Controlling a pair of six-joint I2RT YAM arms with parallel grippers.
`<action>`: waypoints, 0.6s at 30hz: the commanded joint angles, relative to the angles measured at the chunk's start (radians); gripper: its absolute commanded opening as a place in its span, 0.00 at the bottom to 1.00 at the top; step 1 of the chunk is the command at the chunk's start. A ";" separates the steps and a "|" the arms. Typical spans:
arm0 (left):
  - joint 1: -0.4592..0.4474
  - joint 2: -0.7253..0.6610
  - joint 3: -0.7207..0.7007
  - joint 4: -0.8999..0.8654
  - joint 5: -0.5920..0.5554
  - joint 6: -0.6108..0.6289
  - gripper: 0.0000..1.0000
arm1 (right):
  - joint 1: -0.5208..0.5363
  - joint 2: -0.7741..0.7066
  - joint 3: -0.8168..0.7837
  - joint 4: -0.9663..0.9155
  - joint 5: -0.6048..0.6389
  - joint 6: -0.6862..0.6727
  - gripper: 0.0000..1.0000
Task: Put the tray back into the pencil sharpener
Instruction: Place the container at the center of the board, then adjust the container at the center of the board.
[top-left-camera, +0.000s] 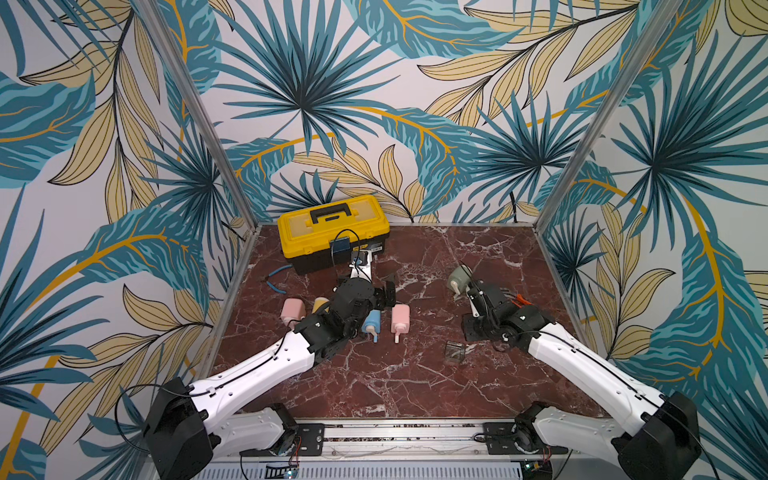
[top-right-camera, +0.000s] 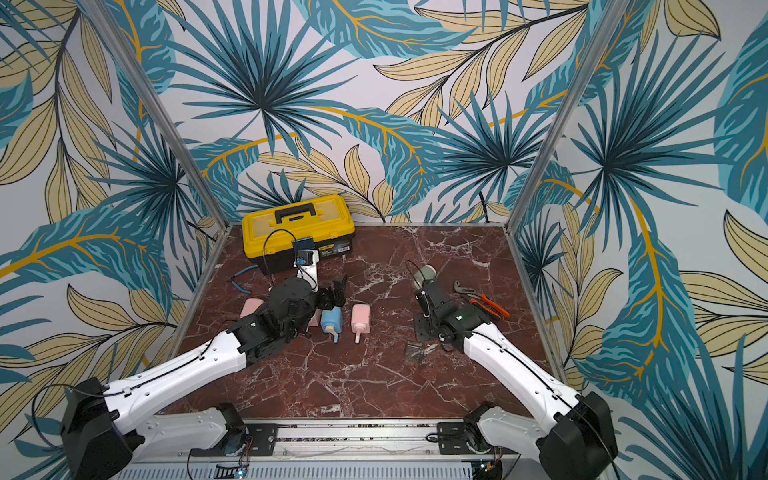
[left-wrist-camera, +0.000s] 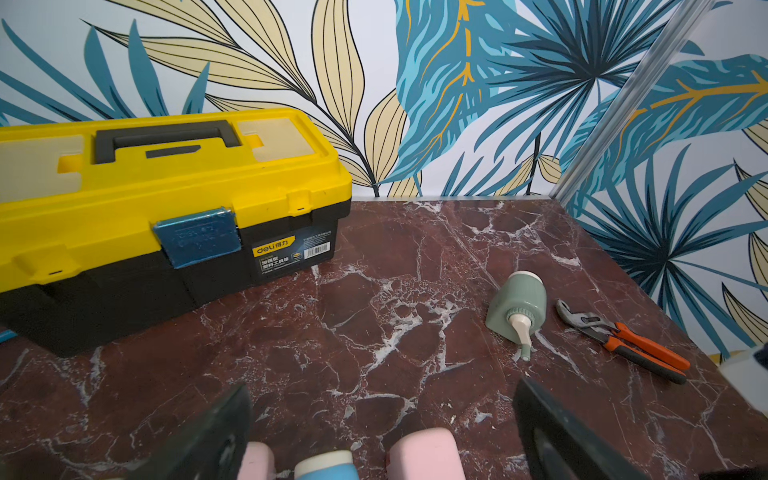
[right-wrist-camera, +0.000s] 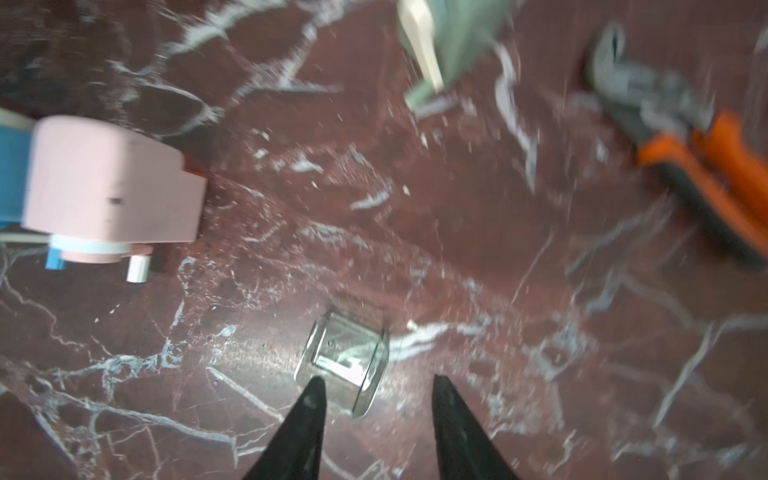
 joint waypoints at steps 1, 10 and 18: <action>0.005 0.020 0.036 0.009 0.026 -0.011 1.00 | 0.003 -0.008 -0.102 -0.041 -0.080 0.347 0.46; 0.005 0.036 0.052 0.009 0.038 -0.007 1.00 | 0.002 0.098 -0.183 0.124 -0.134 0.411 0.40; 0.004 0.045 0.063 0.009 0.042 0.010 1.00 | 0.002 0.213 -0.131 0.149 -0.073 0.387 0.27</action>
